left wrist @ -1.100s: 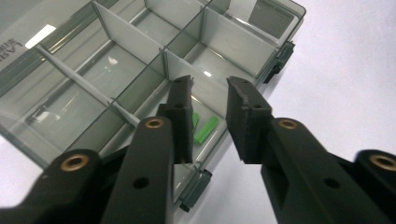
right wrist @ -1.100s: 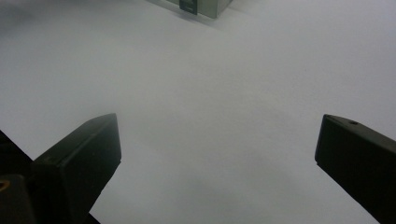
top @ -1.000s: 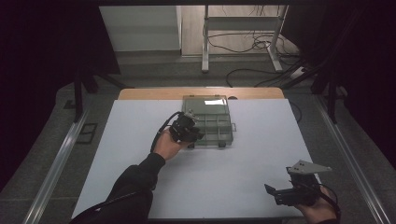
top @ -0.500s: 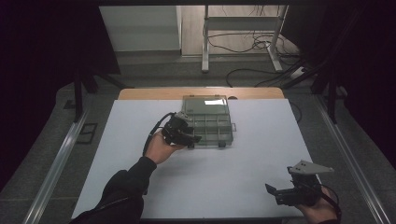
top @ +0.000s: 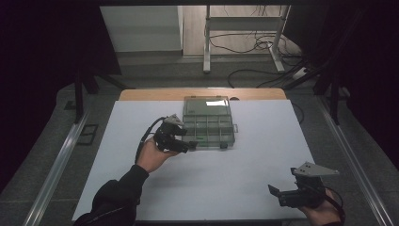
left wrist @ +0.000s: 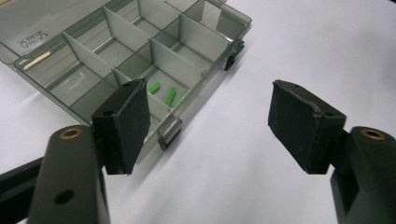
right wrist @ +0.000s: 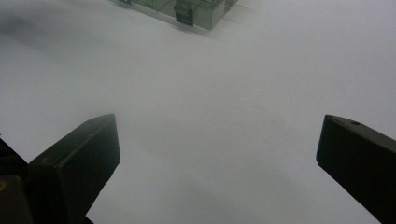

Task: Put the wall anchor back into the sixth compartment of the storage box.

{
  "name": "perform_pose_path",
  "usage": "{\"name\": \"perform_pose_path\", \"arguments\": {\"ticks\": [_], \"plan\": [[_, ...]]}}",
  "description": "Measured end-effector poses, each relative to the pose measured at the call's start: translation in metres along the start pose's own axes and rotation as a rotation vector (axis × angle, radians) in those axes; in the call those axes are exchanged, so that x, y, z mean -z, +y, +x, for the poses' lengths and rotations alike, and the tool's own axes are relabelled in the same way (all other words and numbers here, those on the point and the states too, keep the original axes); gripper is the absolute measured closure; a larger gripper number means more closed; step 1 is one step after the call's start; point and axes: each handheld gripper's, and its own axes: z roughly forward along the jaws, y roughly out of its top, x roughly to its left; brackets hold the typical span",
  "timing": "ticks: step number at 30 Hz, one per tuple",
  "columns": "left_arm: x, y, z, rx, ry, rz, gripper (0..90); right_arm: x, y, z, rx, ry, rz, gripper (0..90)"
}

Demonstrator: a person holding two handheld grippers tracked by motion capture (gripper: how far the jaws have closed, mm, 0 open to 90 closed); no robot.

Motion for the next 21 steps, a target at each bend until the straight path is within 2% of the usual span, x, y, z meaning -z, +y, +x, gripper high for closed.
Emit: {"name": "perform_pose_path", "arguments": {"ticks": [5, 11, 17, 21], "plan": [[0.01, -0.006, -0.003, -0.004, 0.001, -0.013, 26.0, 0.0, 0.0, 0.0, 0.001, 0.002, 0.0, 0.0], [0.021, -0.013, -0.01, 0.019, -0.011, -0.039, 22.3, 0.0, 0.0, 0.001, 0.003, 0.003, 0.002, 0.0], [0.033, -0.018, -0.022, 0.032, 0.013, -0.061, 13.0, -0.001, 0.001, 0.001, 0.007, 0.004, 0.006, 0.0], [0.041, -0.023, -0.026, 0.037, 0.011, -0.071, 11.3, -0.001, 0.001, 0.001, 0.009, 0.005, 0.007, 0.0]]}}
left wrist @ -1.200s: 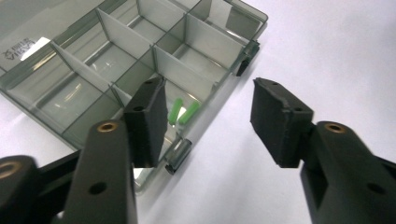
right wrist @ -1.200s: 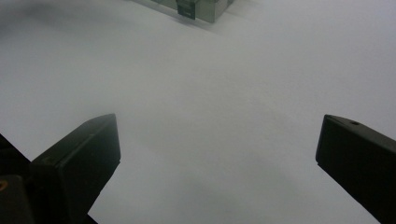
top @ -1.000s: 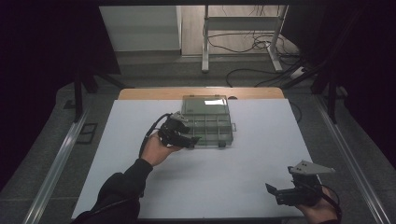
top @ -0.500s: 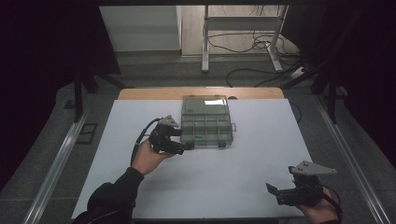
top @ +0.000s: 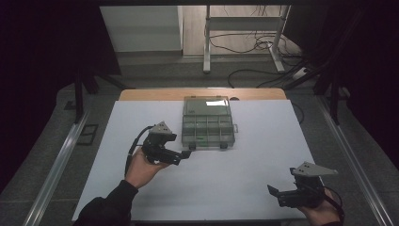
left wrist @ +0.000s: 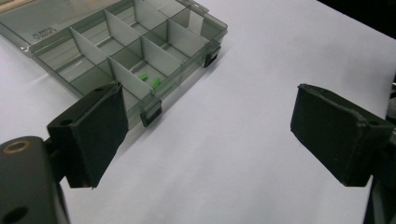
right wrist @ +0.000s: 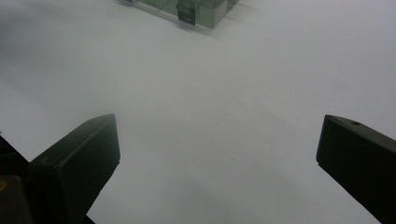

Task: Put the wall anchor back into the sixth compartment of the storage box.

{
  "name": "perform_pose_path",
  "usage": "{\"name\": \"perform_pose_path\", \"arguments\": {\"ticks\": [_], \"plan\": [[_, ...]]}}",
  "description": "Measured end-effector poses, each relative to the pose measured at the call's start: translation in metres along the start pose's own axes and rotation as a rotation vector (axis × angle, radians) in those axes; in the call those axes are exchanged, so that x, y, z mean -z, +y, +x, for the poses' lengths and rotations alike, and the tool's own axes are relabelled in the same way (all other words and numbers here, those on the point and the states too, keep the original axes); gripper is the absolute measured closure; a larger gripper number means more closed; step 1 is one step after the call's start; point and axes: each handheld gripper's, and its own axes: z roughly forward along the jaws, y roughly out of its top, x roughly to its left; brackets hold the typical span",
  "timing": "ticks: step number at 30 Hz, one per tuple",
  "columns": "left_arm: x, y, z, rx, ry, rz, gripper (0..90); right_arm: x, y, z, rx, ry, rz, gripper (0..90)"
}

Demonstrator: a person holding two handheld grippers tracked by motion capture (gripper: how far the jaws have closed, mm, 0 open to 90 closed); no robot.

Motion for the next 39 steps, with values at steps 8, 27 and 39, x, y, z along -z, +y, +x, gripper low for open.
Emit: {"name": "perform_pose_path", "arguments": {"ticks": [8, 27, 39], "plan": [[0.022, -0.012, -0.003, 0.042, -0.002, -0.048, 9.0, -0.001, 0.0, 0.0, 0.002, 0.001, 0.004, 0.0], [0.055, -0.047, -0.017, 0.018, 0.059, -0.056, 4.8, -0.001, 0.001, 0.001, 0.006, 0.004, 0.009, 0.0], [0.074, -0.065, -0.022, 0.01, 0.118, -0.086, 3.8, -0.001, 0.001, 0.001, 0.006, 0.005, 0.011, 0.0]]}}
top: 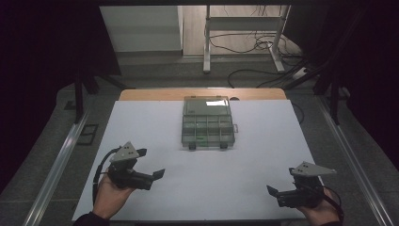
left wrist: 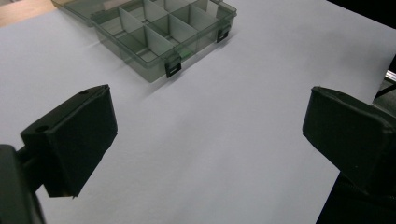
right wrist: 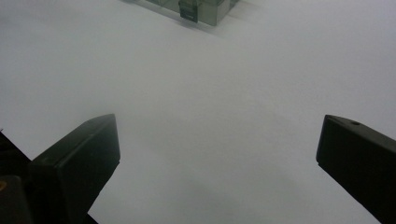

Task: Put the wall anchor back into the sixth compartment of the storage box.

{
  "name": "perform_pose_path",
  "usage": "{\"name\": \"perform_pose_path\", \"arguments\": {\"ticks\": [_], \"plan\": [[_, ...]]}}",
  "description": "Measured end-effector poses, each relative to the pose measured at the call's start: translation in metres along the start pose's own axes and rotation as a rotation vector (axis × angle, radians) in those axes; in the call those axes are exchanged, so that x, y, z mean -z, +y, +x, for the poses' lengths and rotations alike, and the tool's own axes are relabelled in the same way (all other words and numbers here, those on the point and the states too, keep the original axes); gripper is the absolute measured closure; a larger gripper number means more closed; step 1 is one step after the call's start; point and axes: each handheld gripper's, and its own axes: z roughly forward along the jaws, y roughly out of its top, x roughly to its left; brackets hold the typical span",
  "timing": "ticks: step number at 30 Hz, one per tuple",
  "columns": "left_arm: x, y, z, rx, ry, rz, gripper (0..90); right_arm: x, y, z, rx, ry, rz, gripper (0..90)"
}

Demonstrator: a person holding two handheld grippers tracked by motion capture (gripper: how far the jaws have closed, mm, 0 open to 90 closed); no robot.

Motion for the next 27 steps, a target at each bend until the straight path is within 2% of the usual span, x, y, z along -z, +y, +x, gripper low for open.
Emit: {"name": "perform_pose_path", "arguments": {"ticks": [10, 18, 27], "plan": [[0.015, -0.012, -0.002, -0.003, 0.051, -0.01, 3.3, 0.0, 0.0, 0.0, 0.0, -0.001, 0.003, 0.0], [0.03, -0.027, -0.001, 0.027, 0.083, -0.026, 3.1, -0.001, 0.0, 0.0, -0.001, -0.001, 0.005, 0.0], [0.045, -0.042, 0.001, 0.063, 0.097, -0.039, 3.2, -0.001, 0.0, 0.0, -0.003, -0.001, 0.009, 0.0]]}}
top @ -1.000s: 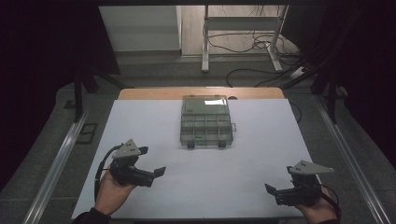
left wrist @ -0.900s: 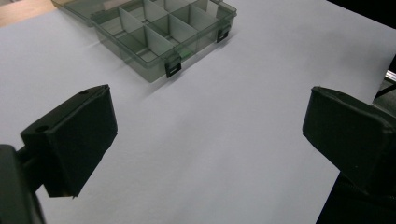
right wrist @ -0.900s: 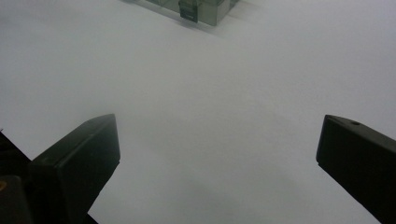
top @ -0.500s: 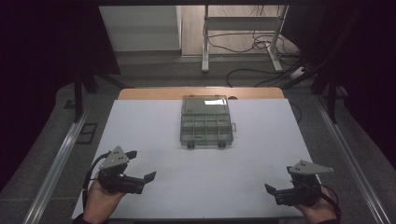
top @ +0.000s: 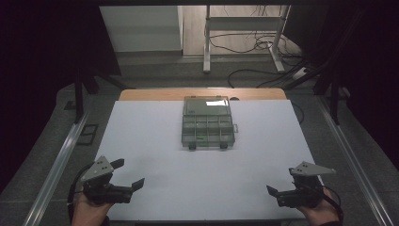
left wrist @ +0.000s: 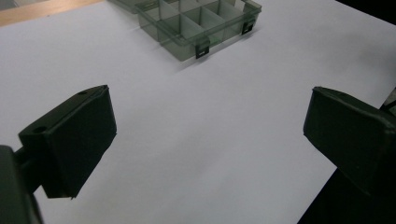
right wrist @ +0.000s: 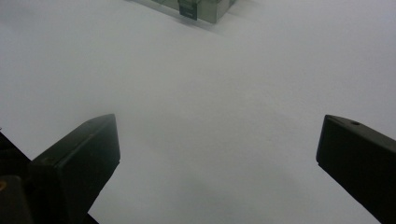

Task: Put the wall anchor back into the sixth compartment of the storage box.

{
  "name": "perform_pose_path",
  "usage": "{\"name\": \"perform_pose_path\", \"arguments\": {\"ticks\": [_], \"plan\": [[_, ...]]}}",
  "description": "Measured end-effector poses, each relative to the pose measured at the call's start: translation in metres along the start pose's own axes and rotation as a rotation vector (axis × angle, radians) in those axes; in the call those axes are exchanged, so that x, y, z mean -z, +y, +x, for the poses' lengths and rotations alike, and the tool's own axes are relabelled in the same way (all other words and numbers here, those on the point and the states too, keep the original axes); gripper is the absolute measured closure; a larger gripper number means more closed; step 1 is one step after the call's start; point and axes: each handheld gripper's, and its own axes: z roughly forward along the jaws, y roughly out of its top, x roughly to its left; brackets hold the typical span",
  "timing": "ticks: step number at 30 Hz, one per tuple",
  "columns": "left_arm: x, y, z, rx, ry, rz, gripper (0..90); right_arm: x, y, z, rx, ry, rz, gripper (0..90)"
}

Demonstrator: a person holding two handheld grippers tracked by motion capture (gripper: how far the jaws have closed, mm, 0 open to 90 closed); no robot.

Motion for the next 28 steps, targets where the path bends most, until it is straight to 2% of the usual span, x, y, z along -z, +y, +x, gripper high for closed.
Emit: {"name": "perform_pose_path", "arguments": {"ticks": [16, 28], "plan": [[0.017, -0.02, 0.006, 0.031, 0.065, 0.031, 3.2, -0.001, 0.0, 0.0, -0.002, 0.001, 0.005, 0.0], [0.017, -0.02, 0.007, 0.036, 0.068, 0.05, 3.3, -0.001, 0.0, 0.0, 0.001, 0.002, 0.011, 0.0]]}}
